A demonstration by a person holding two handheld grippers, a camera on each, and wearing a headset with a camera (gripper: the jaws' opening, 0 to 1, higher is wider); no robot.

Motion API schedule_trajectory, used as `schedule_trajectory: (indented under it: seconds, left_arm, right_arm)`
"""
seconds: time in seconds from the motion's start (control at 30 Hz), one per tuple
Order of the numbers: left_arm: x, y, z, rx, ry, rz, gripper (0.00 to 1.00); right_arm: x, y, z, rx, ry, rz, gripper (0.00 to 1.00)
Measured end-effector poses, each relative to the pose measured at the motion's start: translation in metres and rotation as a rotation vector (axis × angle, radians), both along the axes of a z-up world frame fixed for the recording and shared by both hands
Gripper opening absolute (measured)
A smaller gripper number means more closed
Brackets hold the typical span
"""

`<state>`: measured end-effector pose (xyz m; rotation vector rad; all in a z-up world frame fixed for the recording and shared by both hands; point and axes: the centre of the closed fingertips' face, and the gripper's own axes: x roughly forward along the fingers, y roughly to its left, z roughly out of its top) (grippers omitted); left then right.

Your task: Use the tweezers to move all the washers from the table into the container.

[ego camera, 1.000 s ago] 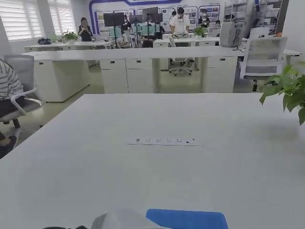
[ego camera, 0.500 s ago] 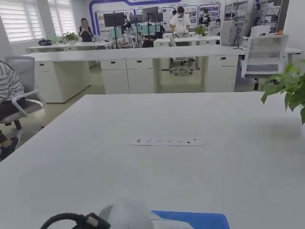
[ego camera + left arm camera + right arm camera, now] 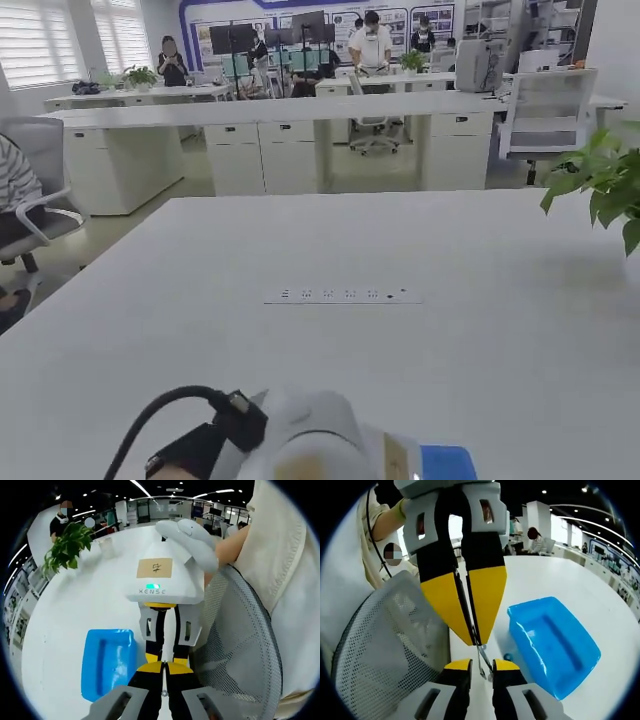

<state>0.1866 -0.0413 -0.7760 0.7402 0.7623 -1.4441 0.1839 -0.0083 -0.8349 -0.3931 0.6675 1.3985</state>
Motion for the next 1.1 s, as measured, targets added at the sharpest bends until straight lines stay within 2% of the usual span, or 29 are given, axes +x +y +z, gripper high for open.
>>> schedule_trajectory:
  seconds: [0.03, 0.17, 0.23, 0.3, 0.37, 0.43, 0.47, 0.5, 0.57, 0.6, 0.63, 0.73, 0.87, 1.0, 1.07, 1.1]
  left_arm:
    - [0.001, 0.0, -0.001, 0.001, 0.002, 0.004, 0.0]
    - [0.002, 0.001, -0.003, 0.003, 0.012, 0.02, 0.0]
    - [0.001, -0.001, -0.004, -0.012, 0.022, 0.029, 0.0]
    - [0.003, -0.002, -0.007, -0.037, 0.034, 0.084, 0.0]
    - [0.004, -0.002, -0.009, -0.088, 0.064, 0.144, 0.0]
    - [0.01, 0.0, -0.007, -0.173, 0.111, 0.257, 0.1]
    - [0.014, 0.001, -0.003, -0.239, 0.128, 0.322, 0.16]
    - [0.017, 0.002, 0.001, -0.285, 0.136, 0.367, 0.25]
    - [0.018, 0.008, 0.005, -0.345, 0.162, 0.436, 0.31]
    - [0.019, 0.013, 0.008, -0.382, 0.143, 0.471, 0.34]
    - [0.02, 0.02, 0.009, -0.401, 0.105, 0.496, 0.38]
    - [0.016, 0.032, 0.008, -0.42, 0.055, 0.56, 0.49]
    - [0.004, 0.044, 0.011, -0.511, 0.019, 0.675, 0.61]
    - [0.002, 0.056, 0.015, -0.565, -0.075, 0.787, 0.7]
    - [0.003, 0.06, 0.016, -0.574, -0.112, 0.814, 0.76]
    - [0.005, 0.063, 0.018, -0.573, -0.144, 0.831, 0.78]
  right_arm:
    - [-0.001, 0.002, 0.002, 0.015, 0.018, 0.0, 0.11]
    - [0.003, -0.001, -0.001, -0.006, 0.017, -0.012, 0.08]
    - [0.004, -0.002, -0.002, -0.008, 0.019, -0.018, 0.06]
    - [0.005, -0.004, -0.003, 0.0, 0.035, -0.026, 0.06]
    - [0.005, -0.006, -0.003, 0.009, 0.048, -0.028, 0.05]
    - [0.011, -0.01, -0.003, 0.012, 0.039, -0.046, 0.03]
    - [0.012, -0.011, -0.003, 0.02, 0.054, -0.056, 0.03]
    - [0.013, -0.011, -0.003, 0.033, 0.071, -0.069, 0.03]
    - [0.014, -0.011, -0.003, 0.053, 0.084, -0.085, 0.03]
    - [0.014, -0.011, -0.003, 0.059, 0.092, -0.09, 0.03]
    - [0.014, -0.012, -0.003, 0.066, 0.106, -0.098, 0.03]
    - [0.015, -0.012, -0.003, 0.08, 0.118, -0.118, 0.03]
    - [0.015, -0.013, 0.001, 0.105, 0.166, -0.152, 0.03]
    - [0.018, -0.016, 0.01, 0.14, 0.218, -0.193, 0.03]
    - [0.018, -0.018, 0.014, 0.149, 0.237, -0.201, 0.03]
    - [0.019, -0.019, 0.016, 0.154, 0.246, -0.205, 0.03]
